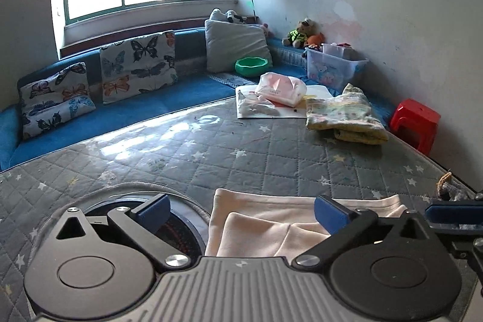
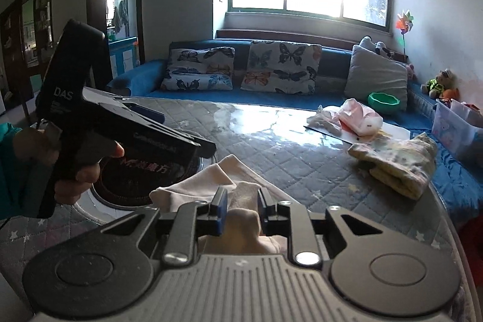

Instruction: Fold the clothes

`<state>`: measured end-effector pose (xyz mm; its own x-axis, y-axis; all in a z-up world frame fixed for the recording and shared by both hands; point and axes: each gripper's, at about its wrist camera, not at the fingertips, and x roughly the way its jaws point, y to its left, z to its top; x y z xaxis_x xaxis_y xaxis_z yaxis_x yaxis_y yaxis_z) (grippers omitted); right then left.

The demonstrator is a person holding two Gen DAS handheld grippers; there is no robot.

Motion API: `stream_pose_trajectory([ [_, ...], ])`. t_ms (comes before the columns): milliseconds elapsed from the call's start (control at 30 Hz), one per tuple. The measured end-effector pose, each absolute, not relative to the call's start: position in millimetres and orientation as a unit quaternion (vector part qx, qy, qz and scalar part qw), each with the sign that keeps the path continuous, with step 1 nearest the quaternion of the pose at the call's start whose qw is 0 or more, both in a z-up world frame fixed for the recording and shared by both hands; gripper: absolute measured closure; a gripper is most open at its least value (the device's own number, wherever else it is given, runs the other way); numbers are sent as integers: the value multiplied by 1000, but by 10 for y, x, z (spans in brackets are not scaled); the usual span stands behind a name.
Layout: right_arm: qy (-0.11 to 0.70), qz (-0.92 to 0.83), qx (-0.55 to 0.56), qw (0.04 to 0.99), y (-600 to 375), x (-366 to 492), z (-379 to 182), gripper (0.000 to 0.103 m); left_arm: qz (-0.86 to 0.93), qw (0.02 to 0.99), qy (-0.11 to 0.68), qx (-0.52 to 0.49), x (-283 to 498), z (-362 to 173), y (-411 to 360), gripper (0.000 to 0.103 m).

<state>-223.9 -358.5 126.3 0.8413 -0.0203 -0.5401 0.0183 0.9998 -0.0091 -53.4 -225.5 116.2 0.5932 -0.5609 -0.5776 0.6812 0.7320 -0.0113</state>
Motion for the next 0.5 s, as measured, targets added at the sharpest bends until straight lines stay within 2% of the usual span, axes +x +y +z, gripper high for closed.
stream_pose_trajectory([
  [133, 274, -16, 2, 961, -3565, -2297, 1253, 74, -352, 890, 271, 101, -637, 1204, -2195, 0],
  [233, 266, -19, 3, 964, -3518, -2370, 1269, 60, -353, 890, 269, 101, -707, 1213, -2166, 0],
  [333, 259, -23, 4, 966, -3479, -2427, 1285, 58, -348, 891, 272, 102, -748, 1228, -2141, 0],
  [500, 244, -35, -3, 969, -3421, -2563, 1299, 40, -340, 894, 275, 95, -797, 1246, -2042, 0],
])
